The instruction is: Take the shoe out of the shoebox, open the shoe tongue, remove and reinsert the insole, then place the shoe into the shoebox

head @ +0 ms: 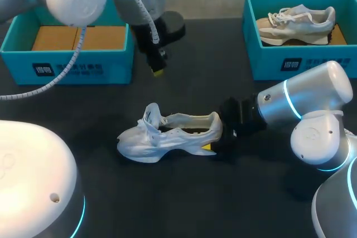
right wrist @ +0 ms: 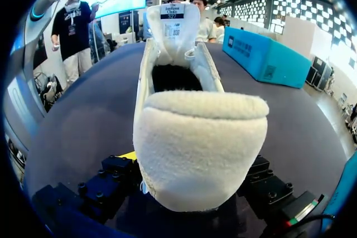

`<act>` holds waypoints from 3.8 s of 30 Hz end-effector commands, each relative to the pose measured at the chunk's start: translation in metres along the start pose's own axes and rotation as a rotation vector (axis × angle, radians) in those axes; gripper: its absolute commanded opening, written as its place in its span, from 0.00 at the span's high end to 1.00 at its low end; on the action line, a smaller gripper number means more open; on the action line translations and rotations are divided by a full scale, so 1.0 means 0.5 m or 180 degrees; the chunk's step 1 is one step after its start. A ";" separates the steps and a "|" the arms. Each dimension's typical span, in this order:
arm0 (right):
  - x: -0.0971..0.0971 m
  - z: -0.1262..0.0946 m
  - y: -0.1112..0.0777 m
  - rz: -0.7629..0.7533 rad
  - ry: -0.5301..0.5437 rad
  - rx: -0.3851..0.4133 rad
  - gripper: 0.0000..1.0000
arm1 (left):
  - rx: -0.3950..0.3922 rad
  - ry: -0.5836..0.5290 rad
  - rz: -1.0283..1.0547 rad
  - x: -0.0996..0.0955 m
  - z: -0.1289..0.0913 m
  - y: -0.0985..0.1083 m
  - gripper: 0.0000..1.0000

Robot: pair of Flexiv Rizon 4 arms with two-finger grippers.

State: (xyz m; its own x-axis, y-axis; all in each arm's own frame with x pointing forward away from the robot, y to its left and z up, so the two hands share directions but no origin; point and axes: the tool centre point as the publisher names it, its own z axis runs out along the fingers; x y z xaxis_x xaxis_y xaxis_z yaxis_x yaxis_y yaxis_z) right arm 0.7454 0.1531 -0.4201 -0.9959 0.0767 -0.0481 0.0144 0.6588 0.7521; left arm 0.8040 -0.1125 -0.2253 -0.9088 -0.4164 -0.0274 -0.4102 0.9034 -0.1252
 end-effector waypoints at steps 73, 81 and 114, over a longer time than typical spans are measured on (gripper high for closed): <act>0.000 0.013 -0.005 0.0003 -0.0010 0.0014 1.00 | -0.0040 0.0612 0.1308 0.186 0.212 -0.040 1.00; 0.000 0.013 -0.005 0.0003 -0.0010 0.0014 1.00 | -0.0068 0.0646 0.1394 0.186 0.257 -0.048 1.00; 0.000 0.013 -0.005 0.0003 -0.0010 0.0014 1.00 | -0.0135 0.0946 0.1772 0.225 0.328 -0.010 0.58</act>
State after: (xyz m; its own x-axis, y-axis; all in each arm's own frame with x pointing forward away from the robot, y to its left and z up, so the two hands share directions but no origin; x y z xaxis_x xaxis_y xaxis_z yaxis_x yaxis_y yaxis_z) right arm 0.7454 0.1531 -0.4201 -0.9959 0.0766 -0.0481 0.0144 0.6588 0.7521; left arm 0.7160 -0.1788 -0.3858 -0.9681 0.1551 0.1968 0.1301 0.9823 -0.1345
